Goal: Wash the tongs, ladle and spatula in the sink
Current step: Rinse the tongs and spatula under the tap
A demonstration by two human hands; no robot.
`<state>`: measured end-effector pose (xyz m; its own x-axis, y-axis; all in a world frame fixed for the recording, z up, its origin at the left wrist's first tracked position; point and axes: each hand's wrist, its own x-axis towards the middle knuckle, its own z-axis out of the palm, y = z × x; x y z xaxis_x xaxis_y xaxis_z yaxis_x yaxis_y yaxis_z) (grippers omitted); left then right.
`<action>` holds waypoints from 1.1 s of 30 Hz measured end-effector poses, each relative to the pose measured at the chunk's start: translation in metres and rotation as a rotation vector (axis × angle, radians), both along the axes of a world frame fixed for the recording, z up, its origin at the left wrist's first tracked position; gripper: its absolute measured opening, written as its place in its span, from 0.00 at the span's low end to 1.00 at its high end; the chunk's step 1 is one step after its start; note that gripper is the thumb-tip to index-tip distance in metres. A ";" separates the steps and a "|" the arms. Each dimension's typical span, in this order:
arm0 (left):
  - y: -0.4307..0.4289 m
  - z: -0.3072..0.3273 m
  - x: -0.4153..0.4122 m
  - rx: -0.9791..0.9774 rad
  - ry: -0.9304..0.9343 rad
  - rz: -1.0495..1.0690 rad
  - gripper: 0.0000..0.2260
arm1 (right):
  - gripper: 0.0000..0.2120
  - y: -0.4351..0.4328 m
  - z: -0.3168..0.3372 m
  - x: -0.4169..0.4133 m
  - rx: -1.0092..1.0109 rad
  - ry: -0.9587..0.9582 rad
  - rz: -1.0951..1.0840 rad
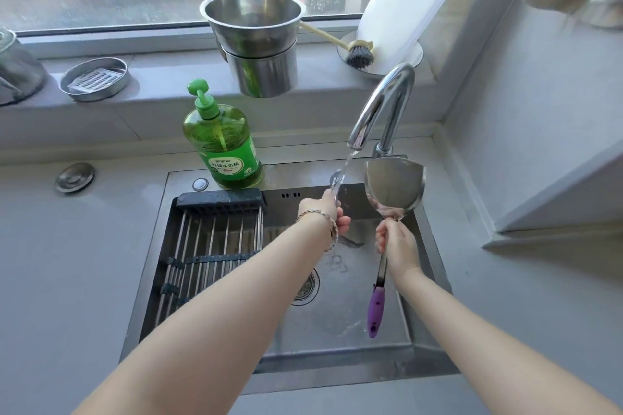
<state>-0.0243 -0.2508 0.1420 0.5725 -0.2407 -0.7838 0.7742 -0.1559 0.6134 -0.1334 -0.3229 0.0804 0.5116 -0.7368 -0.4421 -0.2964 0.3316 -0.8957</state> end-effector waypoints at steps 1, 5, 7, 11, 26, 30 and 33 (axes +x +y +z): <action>0.001 0.000 0.004 -0.004 0.021 -0.007 0.19 | 0.14 -0.002 0.000 -0.001 0.002 0.011 -0.002; 0.004 0.010 0.022 -0.080 0.089 -0.016 0.18 | 0.13 -0.006 0.000 -0.001 0.021 0.050 -0.028; 0.008 0.013 0.028 -0.106 0.128 -0.046 0.16 | 0.13 -0.007 -0.001 -0.001 0.031 0.063 -0.034; 0.012 0.014 0.012 -0.025 0.103 -0.357 0.12 | 0.13 -0.009 -0.001 -0.002 0.048 0.087 -0.058; 0.030 -0.025 -0.011 0.241 -0.522 -0.815 0.07 | 0.12 0.021 0.037 0.054 0.495 -0.077 -0.063; 0.046 -0.032 0.004 0.405 -0.621 -0.813 0.09 | 0.13 0.009 0.036 0.053 0.219 0.094 0.084; 0.055 -0.037 0.011 0.449 -0.604 -0.779 0.06 | 0.23 -0.021 0.031 0.052 -0.005 0.208 0.032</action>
<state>-0.0132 -0.1963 0.1053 0.7076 -0.4663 -0.5309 -0.0454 -0.7798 0.6244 -0.0814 -0.3436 0.1116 0.4325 -0.7240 -0.5373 -0.4854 0.3152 -0.8155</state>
